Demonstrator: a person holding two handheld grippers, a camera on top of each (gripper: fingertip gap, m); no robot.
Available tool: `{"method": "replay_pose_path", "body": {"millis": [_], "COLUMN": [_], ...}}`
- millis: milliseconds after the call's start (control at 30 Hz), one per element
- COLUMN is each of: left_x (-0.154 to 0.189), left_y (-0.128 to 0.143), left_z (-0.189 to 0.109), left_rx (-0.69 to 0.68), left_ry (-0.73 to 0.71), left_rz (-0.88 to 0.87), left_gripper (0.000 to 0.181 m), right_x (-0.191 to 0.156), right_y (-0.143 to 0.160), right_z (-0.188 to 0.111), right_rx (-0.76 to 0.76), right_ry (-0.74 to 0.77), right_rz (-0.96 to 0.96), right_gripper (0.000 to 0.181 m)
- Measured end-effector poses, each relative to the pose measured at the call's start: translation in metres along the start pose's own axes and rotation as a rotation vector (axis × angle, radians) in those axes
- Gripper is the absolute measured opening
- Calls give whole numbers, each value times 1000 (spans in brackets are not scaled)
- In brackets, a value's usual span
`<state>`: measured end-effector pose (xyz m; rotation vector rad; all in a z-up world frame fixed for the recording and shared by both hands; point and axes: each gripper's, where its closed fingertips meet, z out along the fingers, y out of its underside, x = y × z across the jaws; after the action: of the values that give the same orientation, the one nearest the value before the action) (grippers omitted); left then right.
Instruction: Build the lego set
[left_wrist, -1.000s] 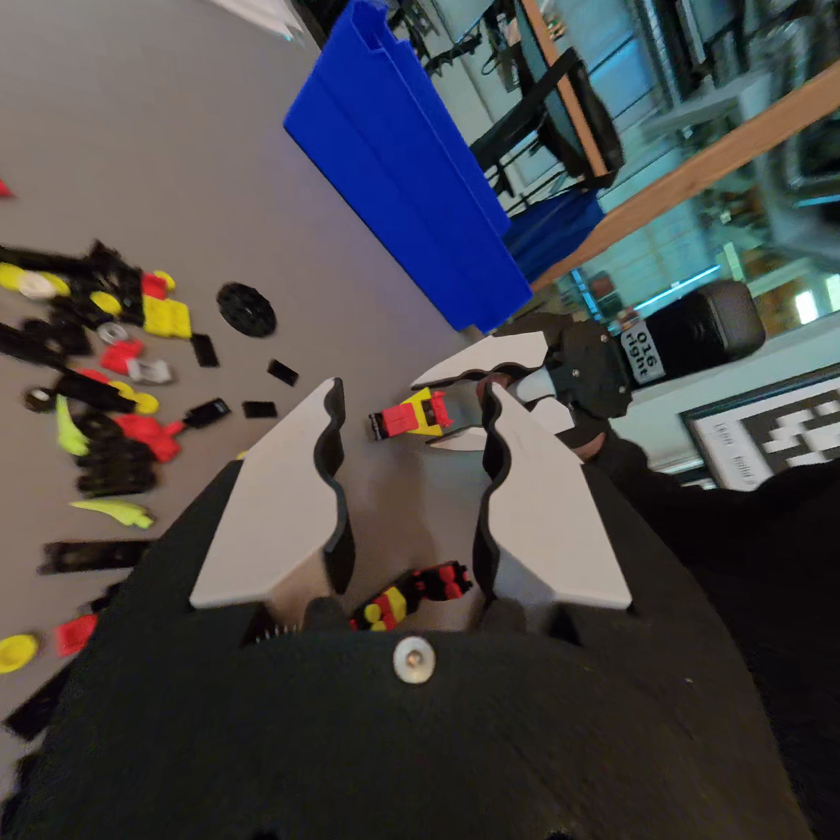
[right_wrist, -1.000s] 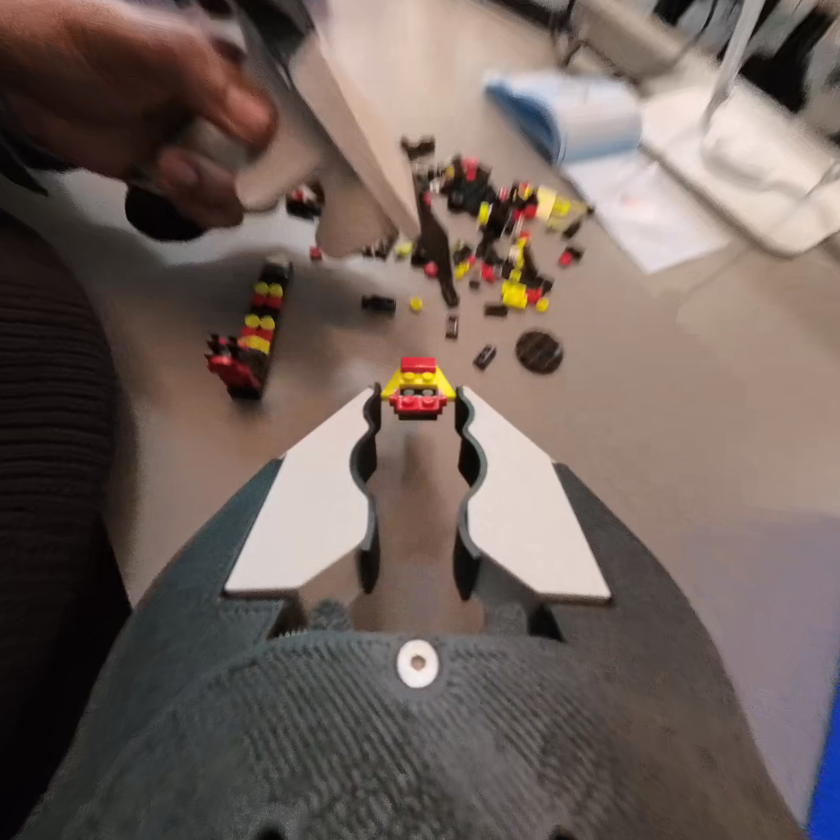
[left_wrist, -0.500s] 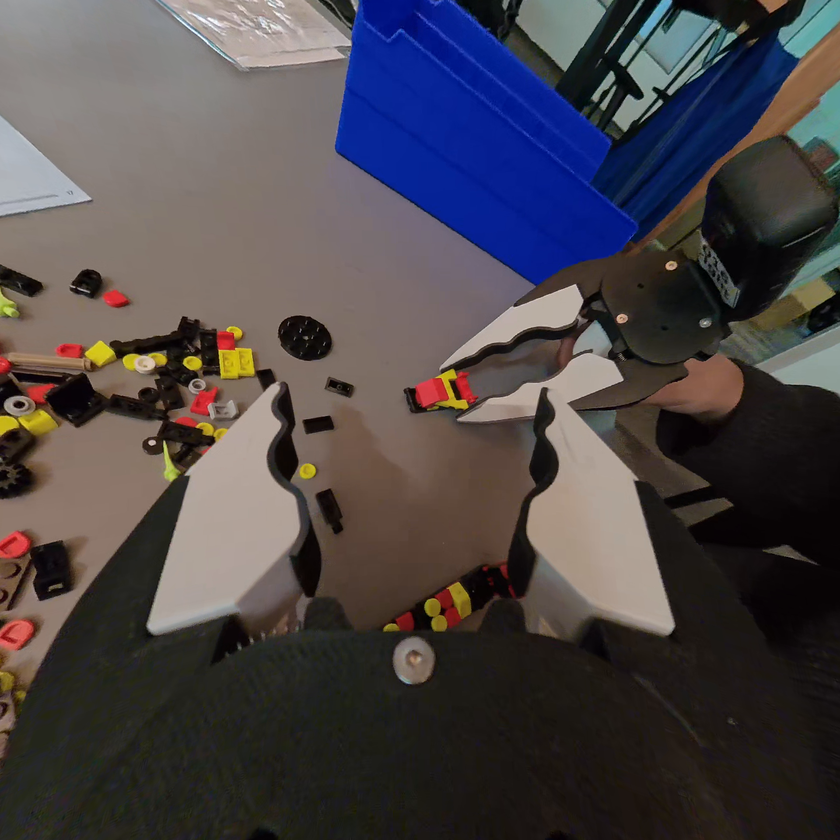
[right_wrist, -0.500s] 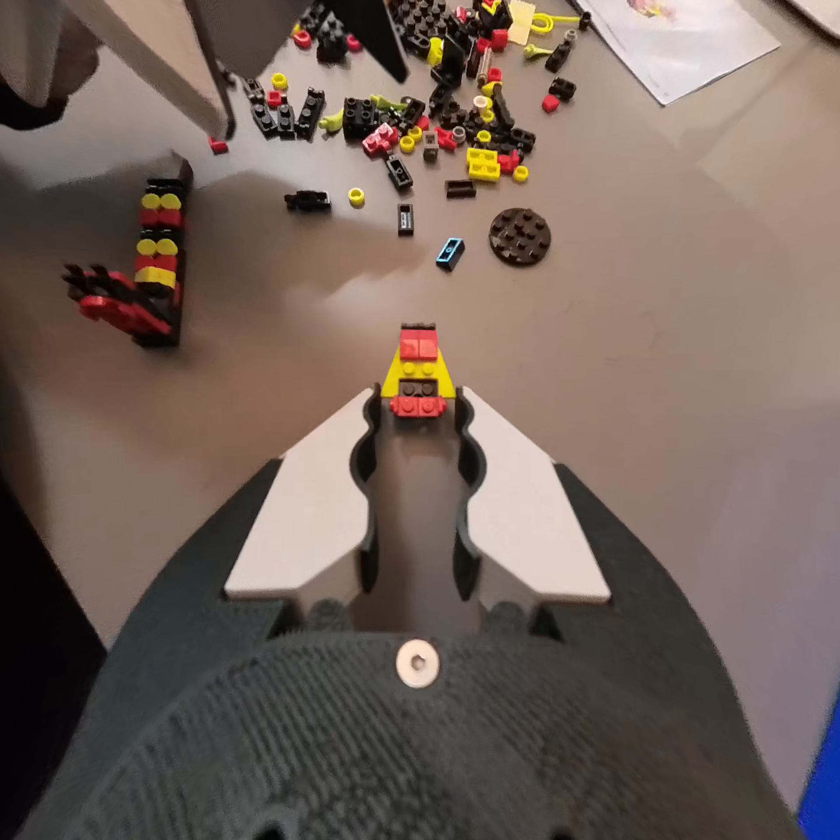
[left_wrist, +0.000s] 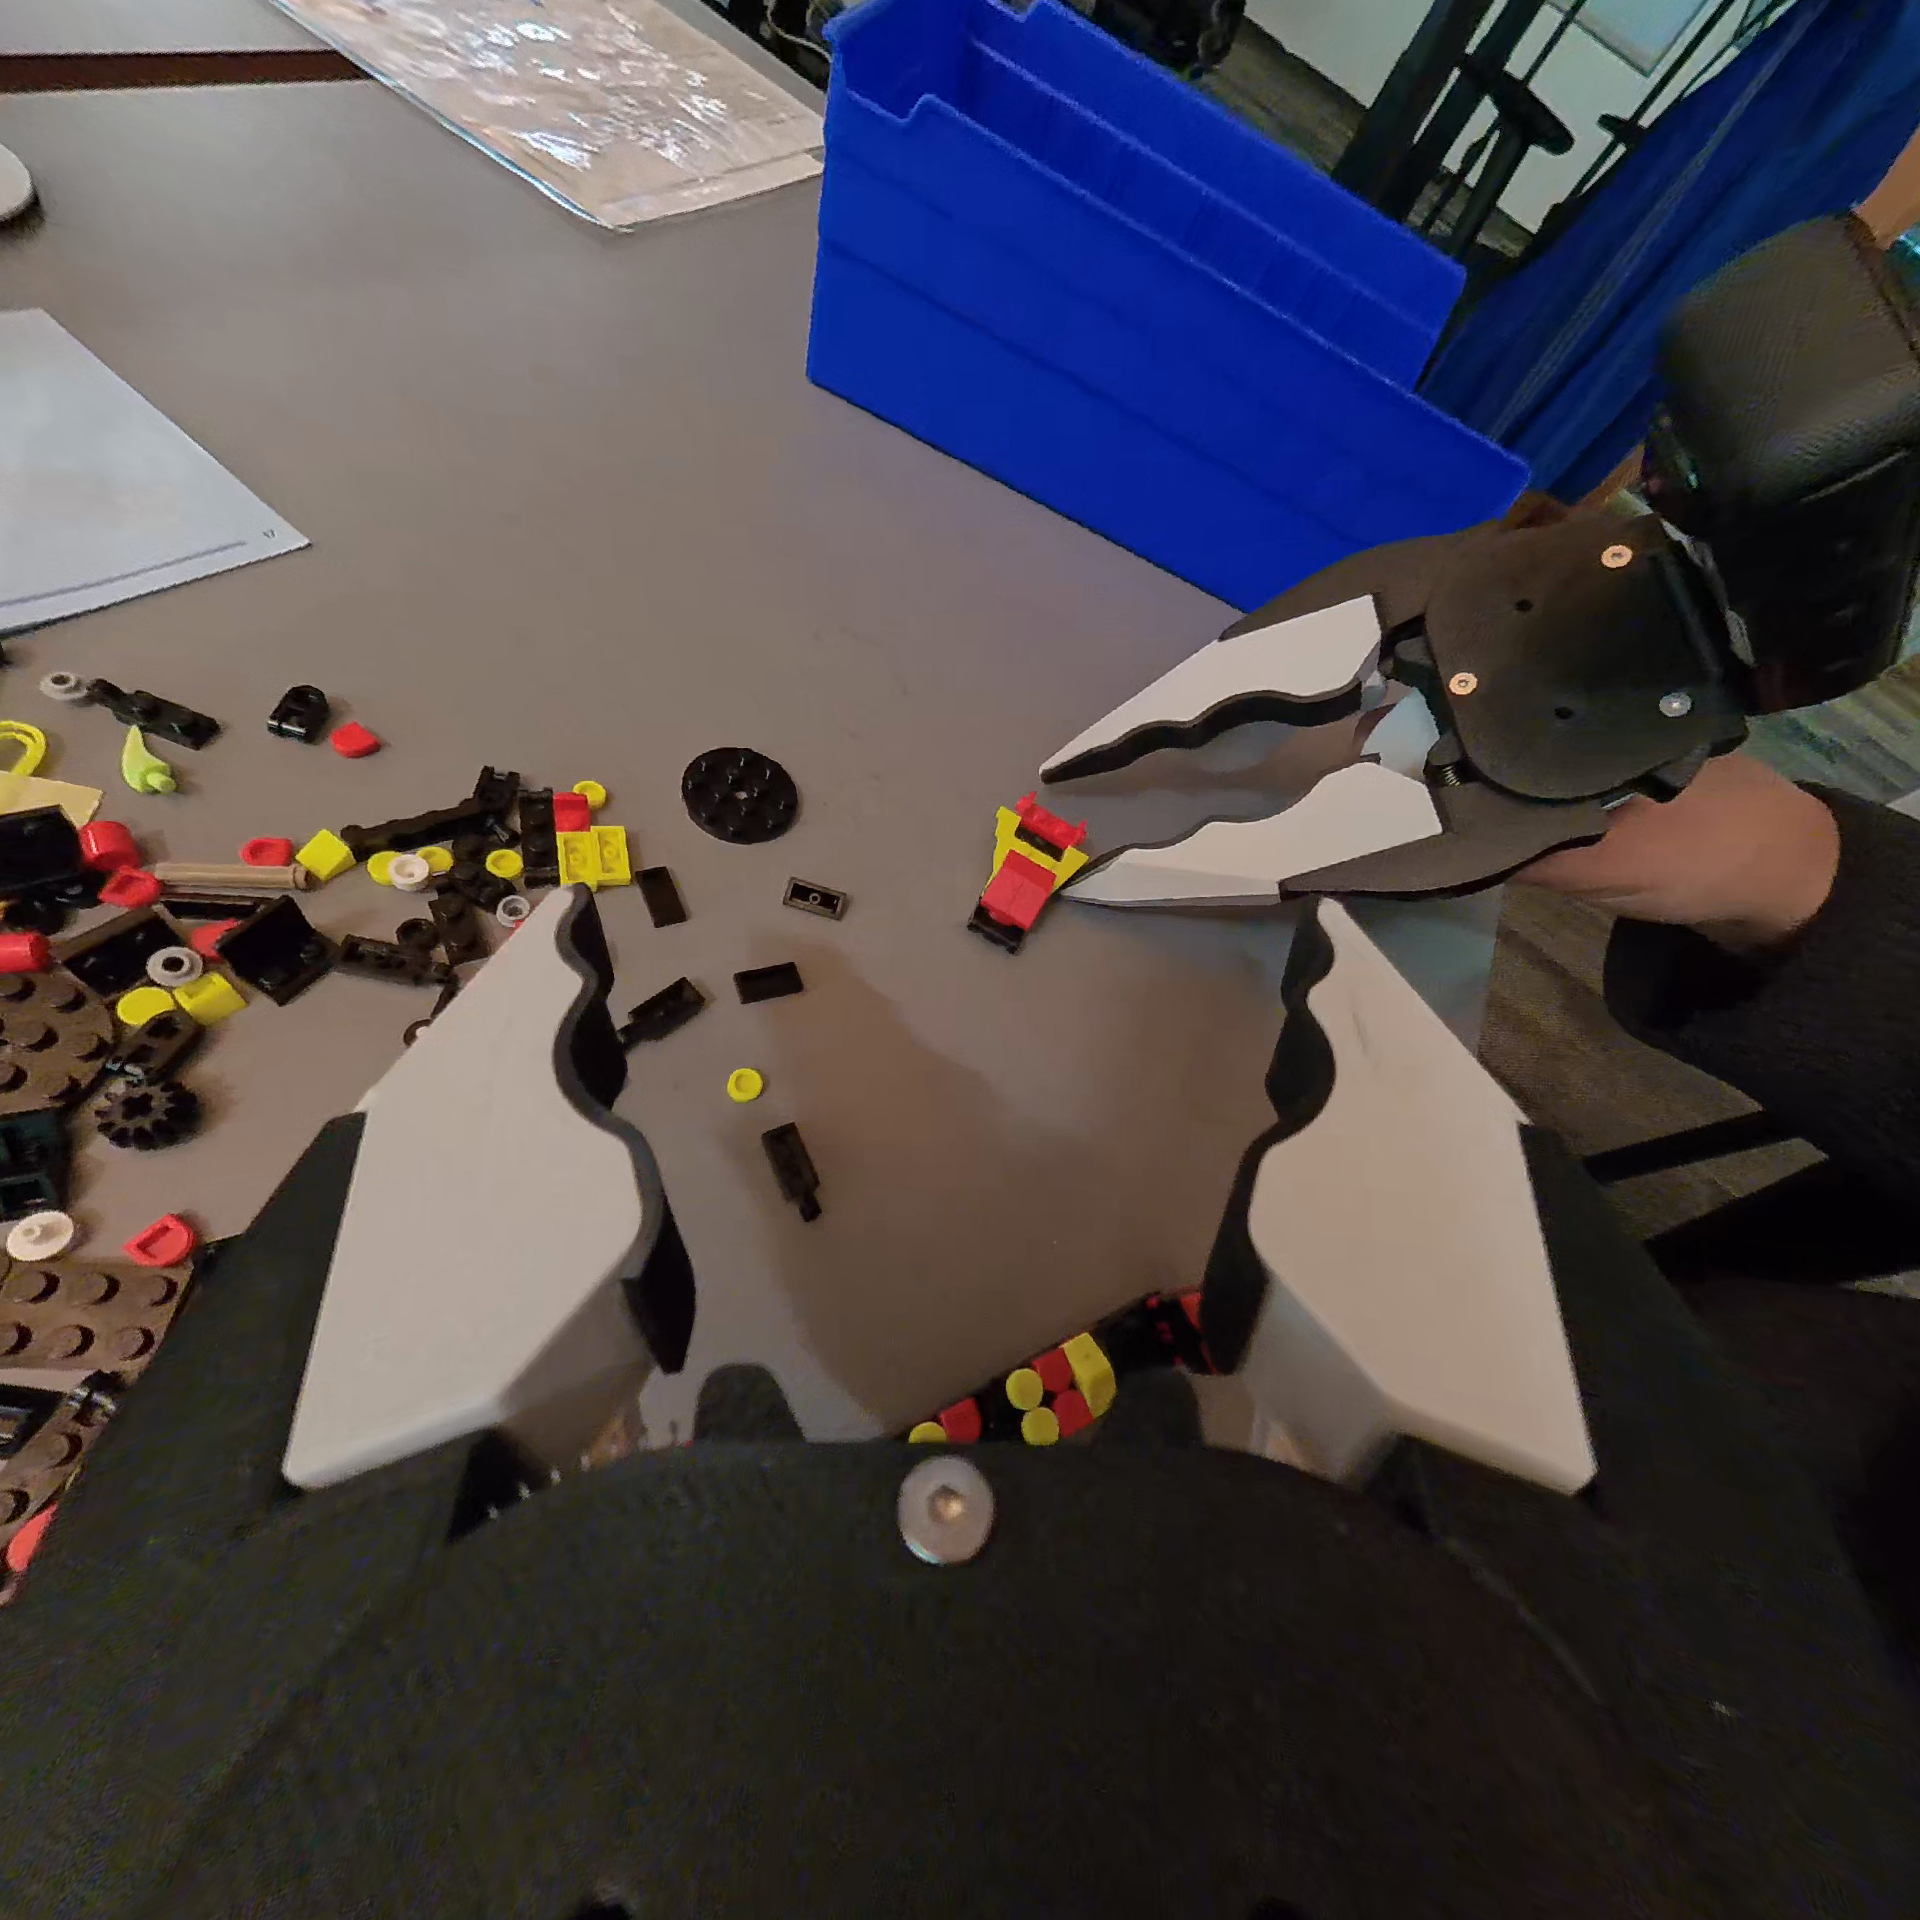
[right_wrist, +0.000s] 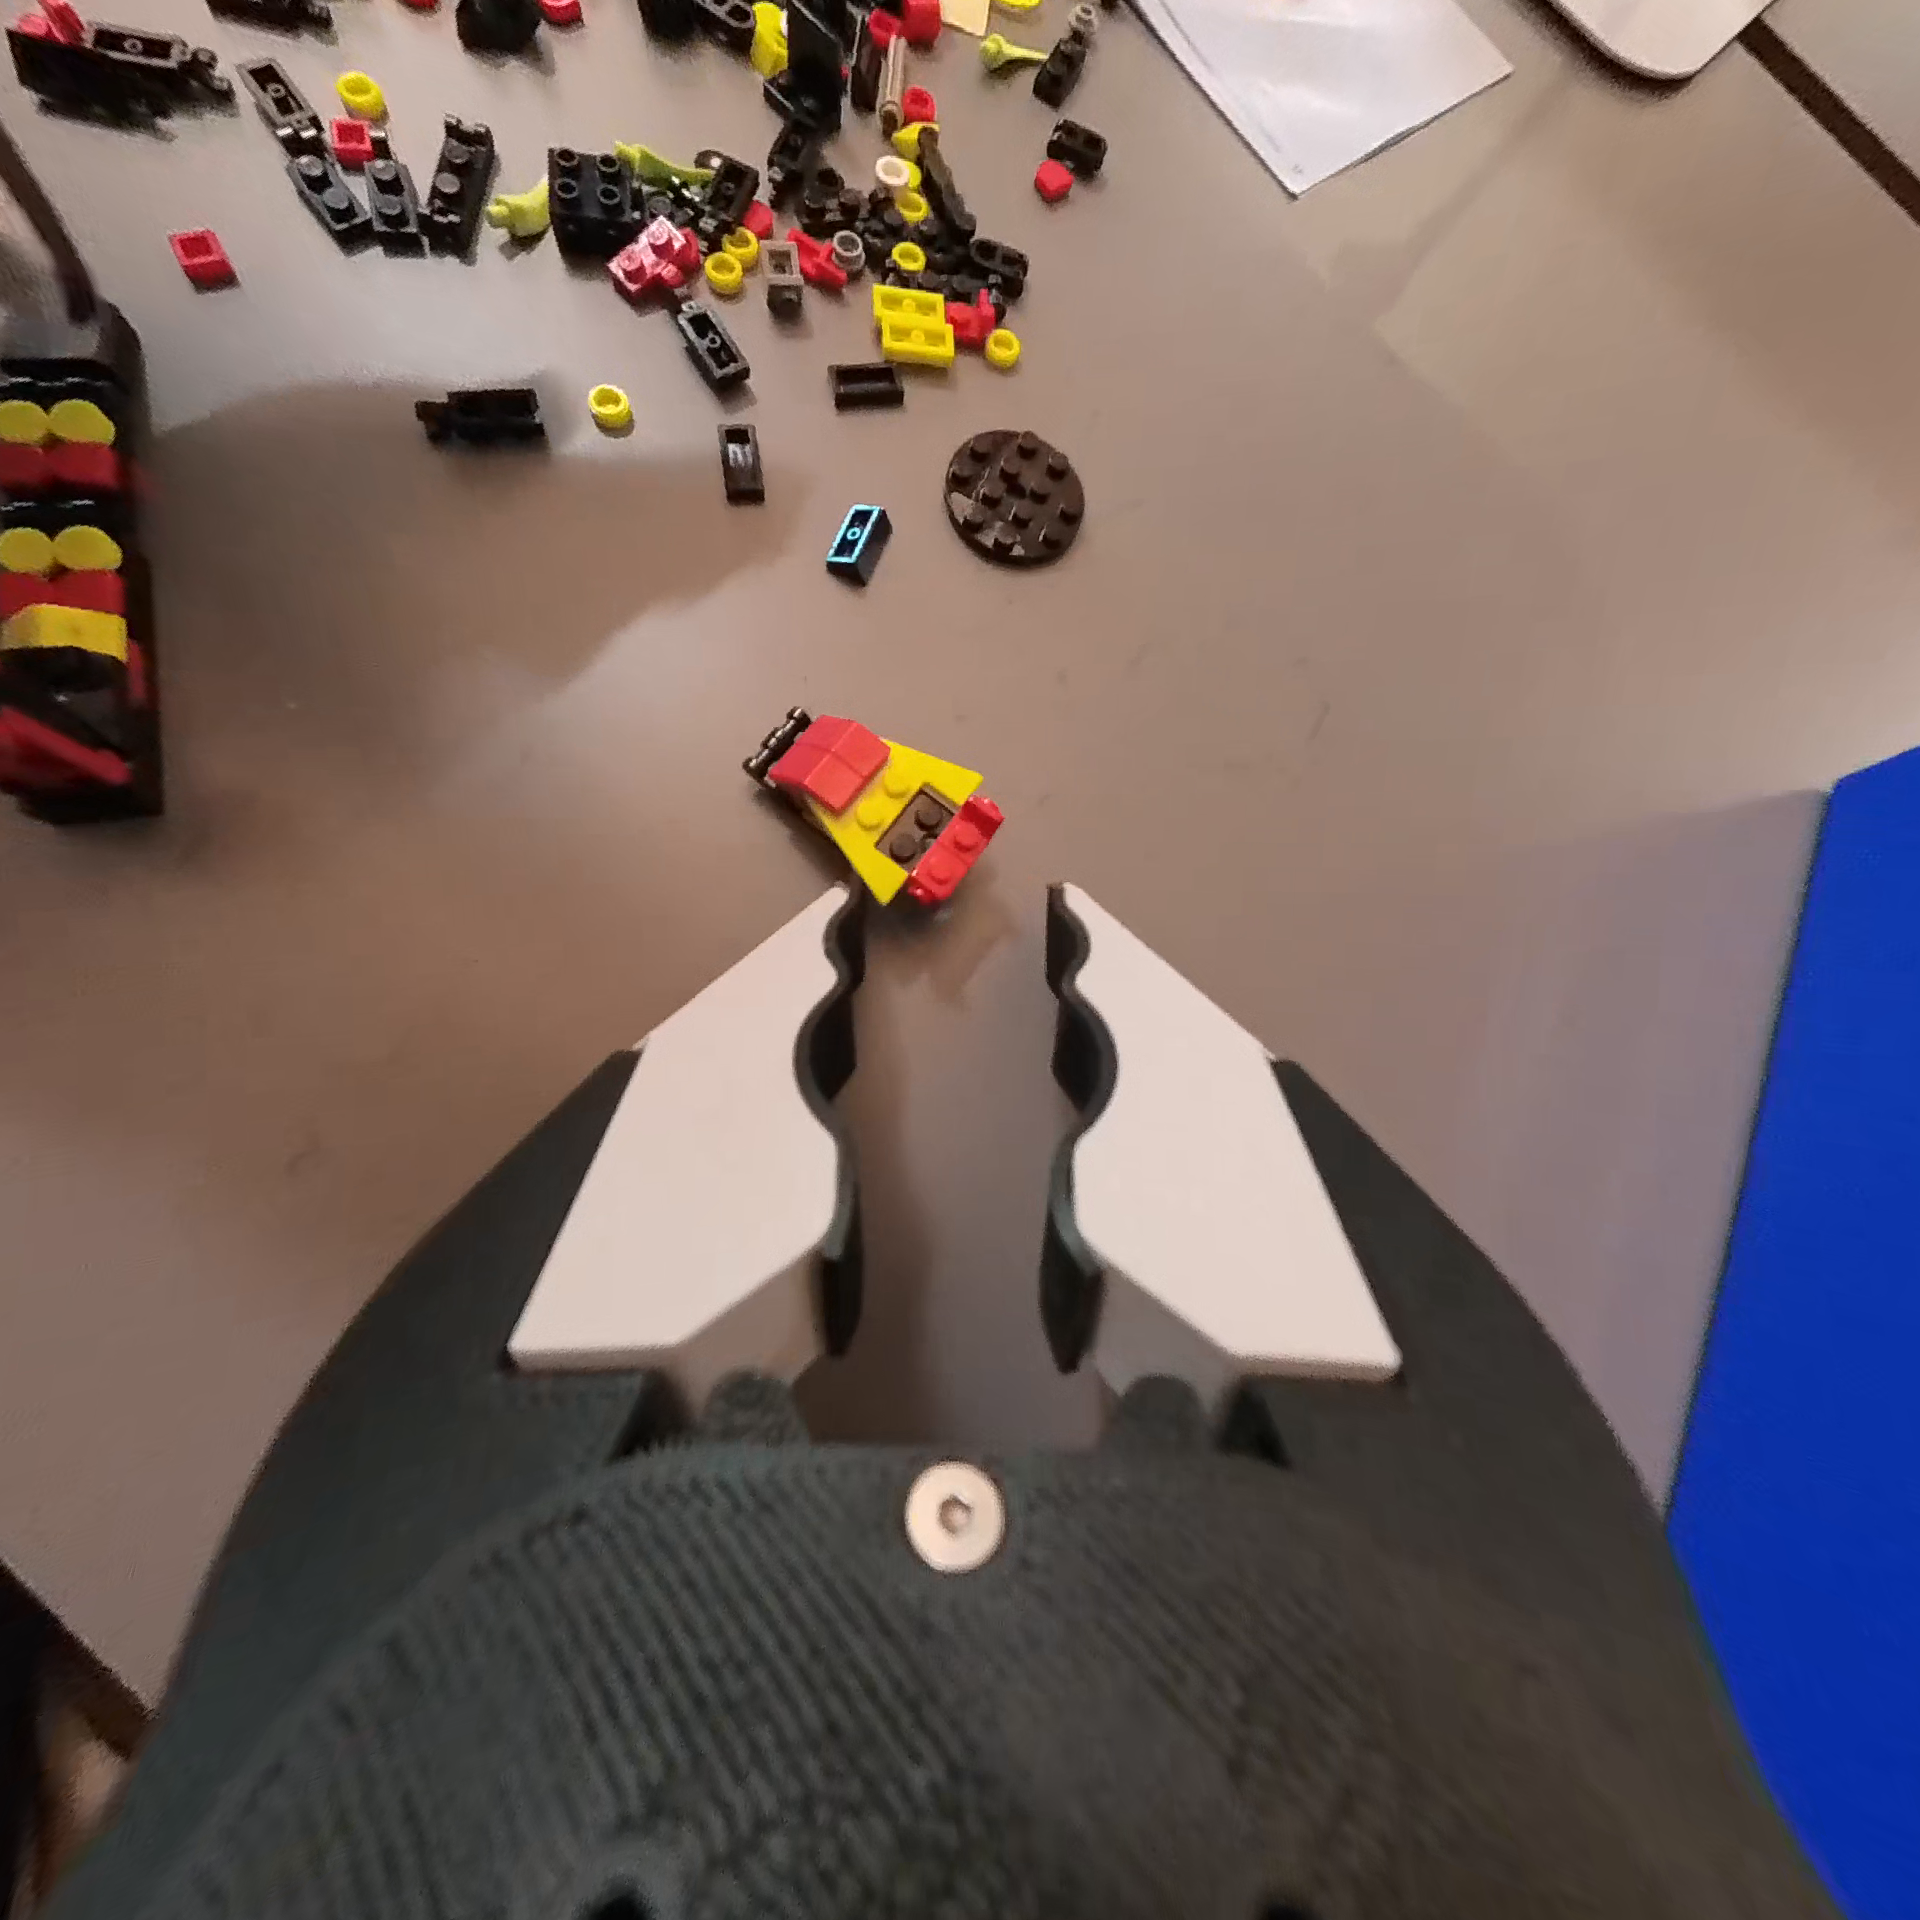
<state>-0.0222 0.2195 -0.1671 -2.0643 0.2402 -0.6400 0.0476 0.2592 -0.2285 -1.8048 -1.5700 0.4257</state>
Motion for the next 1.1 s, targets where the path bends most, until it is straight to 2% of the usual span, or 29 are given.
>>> {"method": "replay_pose_path", "body": {"millis": [367, 433, 467, 500, 533, 567, 600, 667, 767, 833, 900, 1000, 1067, 1100], "left_x": [-5, -10, -15, -23, -34, -44, -55, -75, -91, -98, -102, -103, -103, -101], "left_y": [-1, -2, -2, -2, -1, 0, 0, -1, -1, 0, 2, 4, 6, 10], "left_z": [-2, -4, -5, -7, -10, -13, -18, -30, -48, -60, -73, -90, -99, -101], "left_rx": [-4, -4, -5, -4, -11, -19, -24, -39, -63, -65, -65, -38, -34, -52], "left_ry": [-47, -72, -101, -152, -210, -273, -339, -466, -599, -663, -723, -777, -808, -804], "left_rz": [52, 62, 65, 71, 85, 106, 128, 177, 245, 281, 308, 340, 356, 350], "left_gripper": [124, 126, 129, 138, 144, 148, 151, 153, 152, 146, 142, 120, 91, 67], "right_x": [10, 19, 30, 44, 57, 67, 70, 58, 24, 4, -14, -36, -43, -44], "right_y": [-4, -9, -15, -23, -34, -47, -61, -91, -118, -127, -137, -153, -159, -162], "right_z": [-5, -9, -13, -21, -33, -46, -60, -82, -84, -74, -68, -68, -68, -67], "right_rx": [16, 42, 72, 115, 171, 243, 331, 504, 606, 589, 601, 665, 699, 713], "right_ry": [54, 104, 167, 243, 321, 387, 428, 414, 344, 325, 305, 269, 268, 270], "right_rz": [11, 28, 47, 69, 80, 81, 77, 45, -67, -154, -207, -247, -274, -282], "right_gripper": [41, 45, 63, 91, 111, 119, 122, 125, 120, 114, 116, 108, 97, 91]}}
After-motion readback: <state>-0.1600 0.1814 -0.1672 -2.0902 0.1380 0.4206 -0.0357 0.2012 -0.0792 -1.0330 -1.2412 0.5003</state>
